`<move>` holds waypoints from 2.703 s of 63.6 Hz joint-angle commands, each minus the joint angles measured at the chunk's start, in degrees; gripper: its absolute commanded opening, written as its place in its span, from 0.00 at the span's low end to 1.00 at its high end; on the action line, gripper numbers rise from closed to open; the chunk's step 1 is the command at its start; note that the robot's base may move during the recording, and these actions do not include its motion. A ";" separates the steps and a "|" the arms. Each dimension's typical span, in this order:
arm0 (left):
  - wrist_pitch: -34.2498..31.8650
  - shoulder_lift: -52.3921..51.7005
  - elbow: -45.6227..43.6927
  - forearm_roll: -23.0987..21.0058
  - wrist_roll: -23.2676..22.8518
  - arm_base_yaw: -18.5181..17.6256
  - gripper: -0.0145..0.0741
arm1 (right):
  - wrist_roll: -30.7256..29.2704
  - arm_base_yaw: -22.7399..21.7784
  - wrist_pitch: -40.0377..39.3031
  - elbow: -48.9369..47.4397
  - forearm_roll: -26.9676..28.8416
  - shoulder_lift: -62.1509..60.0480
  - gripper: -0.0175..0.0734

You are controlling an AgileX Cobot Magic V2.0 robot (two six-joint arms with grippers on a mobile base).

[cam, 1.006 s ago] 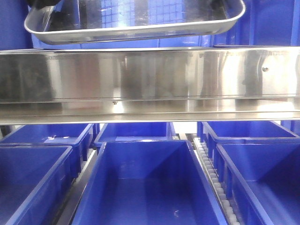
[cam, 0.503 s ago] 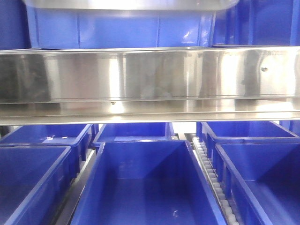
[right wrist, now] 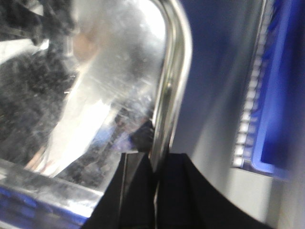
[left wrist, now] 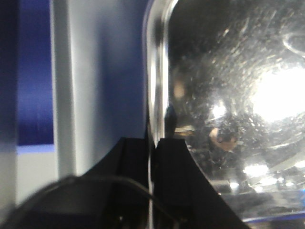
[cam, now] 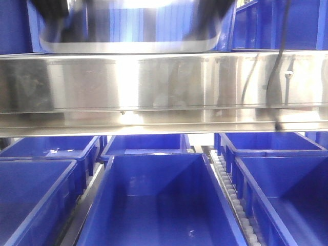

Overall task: Stack silver trays without gaps
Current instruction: 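Lower the silver tray with both grippers onto the larger tray, then open both grippers to release the tray rims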

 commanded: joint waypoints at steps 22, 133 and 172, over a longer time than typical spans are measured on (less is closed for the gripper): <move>-2.95 -0.25 -2.05 -1.36 3.01 0.84 0.70 | -1.01 -1.02 -3.81 -2.29 -0.83 -1.83 0.87; -72.57 -72.92 80.71 0.45 4.64 -19.86 0.11 | -14.72 0.68 -58.75 89.54 -1.50 -86.74 0.25; -68.48 -78.61 81.04 -10.16 22.52 -16.00 0.11 | -14.72 0.68 -58.55 89.54 -1.50 -86.74 0.25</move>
